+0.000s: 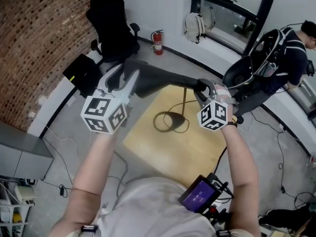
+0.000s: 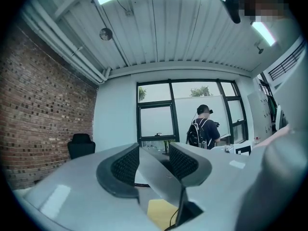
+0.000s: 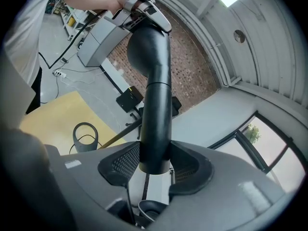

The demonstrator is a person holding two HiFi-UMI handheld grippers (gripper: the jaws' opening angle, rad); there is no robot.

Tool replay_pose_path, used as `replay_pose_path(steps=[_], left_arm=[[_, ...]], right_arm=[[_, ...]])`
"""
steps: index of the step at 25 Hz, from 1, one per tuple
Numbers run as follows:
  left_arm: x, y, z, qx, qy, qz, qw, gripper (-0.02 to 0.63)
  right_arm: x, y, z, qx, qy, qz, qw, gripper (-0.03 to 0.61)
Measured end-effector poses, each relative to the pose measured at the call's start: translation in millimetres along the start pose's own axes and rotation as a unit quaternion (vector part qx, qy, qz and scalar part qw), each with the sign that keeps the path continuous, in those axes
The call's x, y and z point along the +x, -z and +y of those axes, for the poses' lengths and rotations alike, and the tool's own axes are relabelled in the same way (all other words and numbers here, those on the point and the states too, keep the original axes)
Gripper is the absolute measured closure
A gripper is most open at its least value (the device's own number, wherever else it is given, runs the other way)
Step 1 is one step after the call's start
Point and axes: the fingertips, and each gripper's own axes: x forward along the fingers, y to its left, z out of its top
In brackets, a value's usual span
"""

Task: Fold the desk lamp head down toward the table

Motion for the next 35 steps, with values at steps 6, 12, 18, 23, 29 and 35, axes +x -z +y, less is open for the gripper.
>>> replay_pose_path(steps=[6, 12, 18, 23, 29, 35], left_arm=[[-4, 21, 11, -0.024, -0.002, 0.016, 0.9996, 0.419], [-8, 41, 17, -0.054, 0.001, 0.011, 0.9985, 0.419], [-11, 61, 22, -0.077, 0.002, 0.016, 0.9969, 0.419], [-15, 77, 23, -0.093, 0.001, 0.022, 0.9954, 0.419], [-16, 95, 25, -0.116, 0.003, 0.03, 0.9927, 0.417], [-18, 119, 23, -0.146, 0.01, 0.041, 0.9883, 0.416]], right_arm=[[-2, 1, -9, -0.046, 0.001, 0.025, 0.999, 0.373], [-4, 2, -13, -0.083, -0.001, 0.044, 0.996, 0.373], [-4, 2, -18, -0.118, 0.0, 0.062, 0.991, 0.373], [-8, 3, -20, -0.147, 0.001, 0.072, 0.987, 0.374], [-10, 2, -24, -0.182, 0.0, 0.089, 0.979, 0.374], [-14, 2, -27, -0.222, 0.003, 0.107, 0.969, 0.374]])
